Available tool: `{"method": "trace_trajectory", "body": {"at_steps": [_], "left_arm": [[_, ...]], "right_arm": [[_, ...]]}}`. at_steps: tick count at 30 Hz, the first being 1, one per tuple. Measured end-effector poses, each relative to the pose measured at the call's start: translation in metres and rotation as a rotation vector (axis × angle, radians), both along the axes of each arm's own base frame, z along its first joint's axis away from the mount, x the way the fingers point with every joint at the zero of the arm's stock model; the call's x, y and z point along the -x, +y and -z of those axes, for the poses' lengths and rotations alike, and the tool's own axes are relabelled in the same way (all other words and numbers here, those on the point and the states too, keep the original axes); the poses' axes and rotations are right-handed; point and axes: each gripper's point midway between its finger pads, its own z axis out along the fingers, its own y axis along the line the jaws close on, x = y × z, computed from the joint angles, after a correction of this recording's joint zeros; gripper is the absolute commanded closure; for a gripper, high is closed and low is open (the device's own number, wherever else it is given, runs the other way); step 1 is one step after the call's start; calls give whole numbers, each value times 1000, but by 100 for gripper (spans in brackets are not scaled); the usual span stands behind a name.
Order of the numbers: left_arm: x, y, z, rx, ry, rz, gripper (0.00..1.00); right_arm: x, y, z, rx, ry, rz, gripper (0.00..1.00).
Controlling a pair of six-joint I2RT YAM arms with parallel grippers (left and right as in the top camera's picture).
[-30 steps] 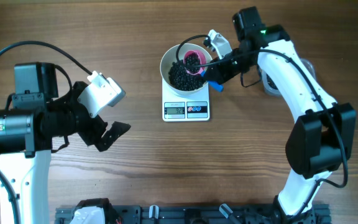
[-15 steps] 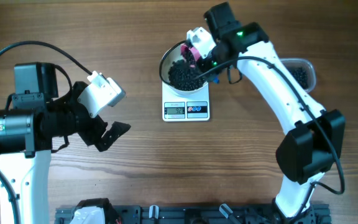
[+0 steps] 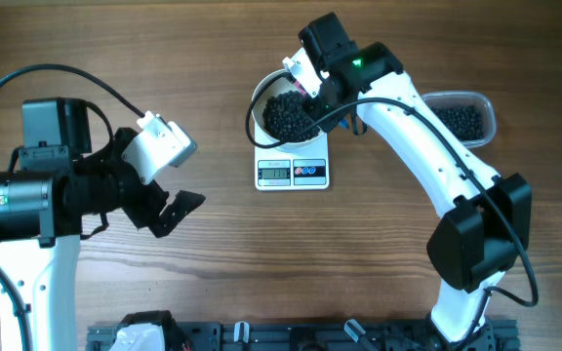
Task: Scoop item into bowl and weigh 150g on scale
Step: 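Tip the pink scoop to pour beans into the white bowl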
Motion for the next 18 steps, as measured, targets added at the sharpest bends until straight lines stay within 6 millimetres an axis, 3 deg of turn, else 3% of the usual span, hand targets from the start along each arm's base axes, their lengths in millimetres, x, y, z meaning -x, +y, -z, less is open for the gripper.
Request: {"method": "trace_trajectory", "body": {"at_steps": [10, 18], "left_arm": [[0, 0, 0, 0, 0, 0, 0], [0, 0, 0, 0, 0, 0, 0]], "right_arm": [[-5, -11, -2, 61, -33, 17, 96], [6, 11, -2, 64, -36, -38, 96]]}}
